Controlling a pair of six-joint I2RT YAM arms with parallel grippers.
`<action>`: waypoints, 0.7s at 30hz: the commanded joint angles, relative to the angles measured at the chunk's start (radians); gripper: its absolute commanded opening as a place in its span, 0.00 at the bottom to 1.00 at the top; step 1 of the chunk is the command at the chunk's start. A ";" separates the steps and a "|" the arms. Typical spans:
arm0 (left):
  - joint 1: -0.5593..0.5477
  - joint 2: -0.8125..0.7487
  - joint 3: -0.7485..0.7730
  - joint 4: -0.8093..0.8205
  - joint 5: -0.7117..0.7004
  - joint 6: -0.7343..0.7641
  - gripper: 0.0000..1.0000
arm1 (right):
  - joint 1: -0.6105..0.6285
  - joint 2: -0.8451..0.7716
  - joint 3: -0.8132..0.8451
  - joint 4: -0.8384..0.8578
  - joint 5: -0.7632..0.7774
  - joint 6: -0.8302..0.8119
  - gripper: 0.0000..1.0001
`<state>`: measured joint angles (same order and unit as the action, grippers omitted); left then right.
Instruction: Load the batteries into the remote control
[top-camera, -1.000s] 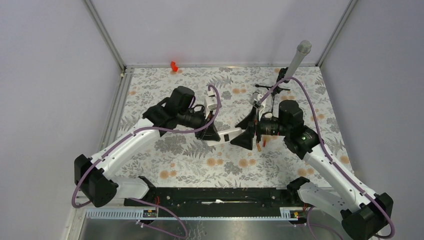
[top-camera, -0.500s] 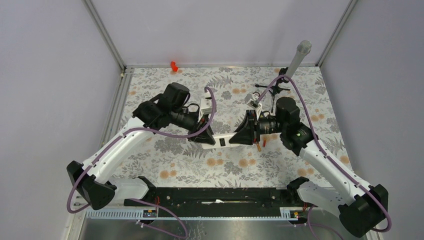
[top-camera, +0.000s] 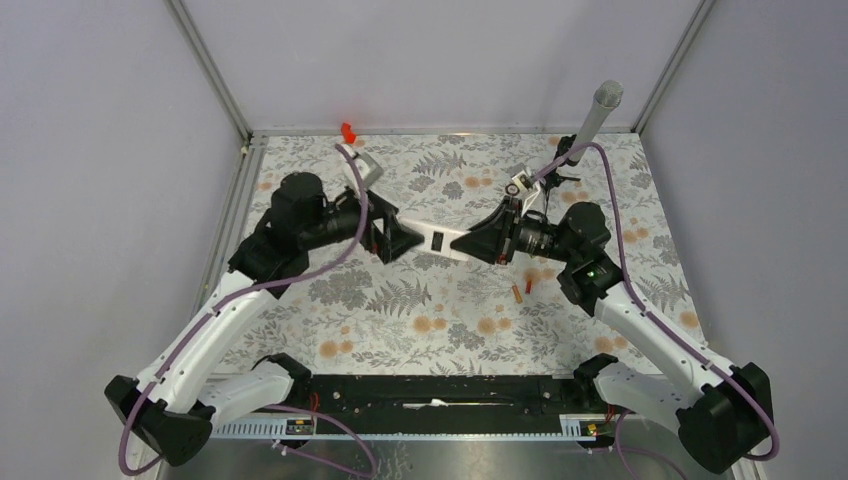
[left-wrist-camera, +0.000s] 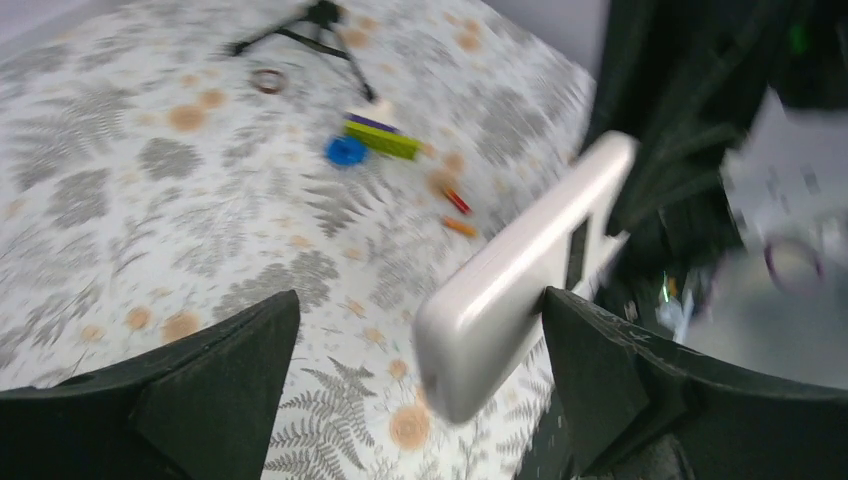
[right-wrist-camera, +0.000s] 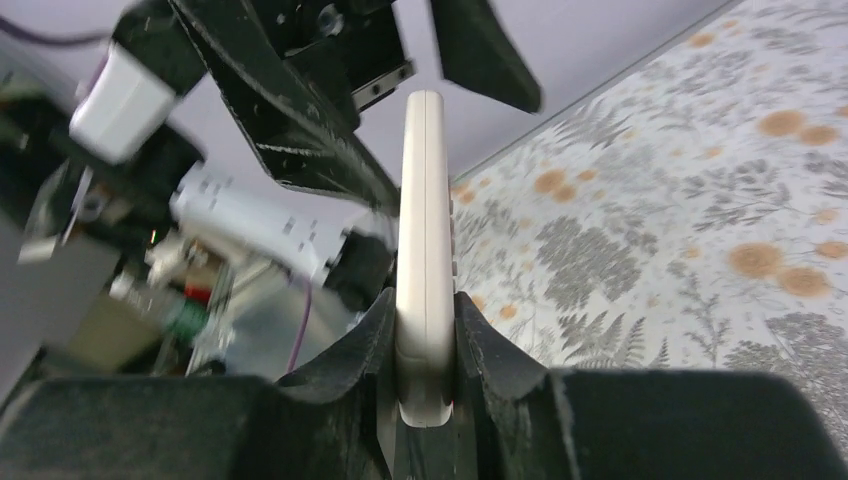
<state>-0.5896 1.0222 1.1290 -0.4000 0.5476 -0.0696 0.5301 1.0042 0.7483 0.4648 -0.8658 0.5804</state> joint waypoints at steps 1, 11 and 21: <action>0.127 -0.031 -0.046 0.292 -0.221 -0.379 0.99 | 0.001 0.025 -0.053 0.271 0.237 0.219 0.03; 0.150 -0.019 -0.125 0.501 -0.117 -0.790 0.84 | 0.001 0.103 -0.075 0.514 0.489 0.510 0.04; 0.136 0.082 -0.149 0.822 0.044 -1.009 0.75 | 0.020 0.197 -0.033 0.574 0.438 0.725 0.06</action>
<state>-0.4446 1.0775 0.9703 0.1959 0.4969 -0.9524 0.5316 1.1904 0.6708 0.9257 -0.4294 1.1927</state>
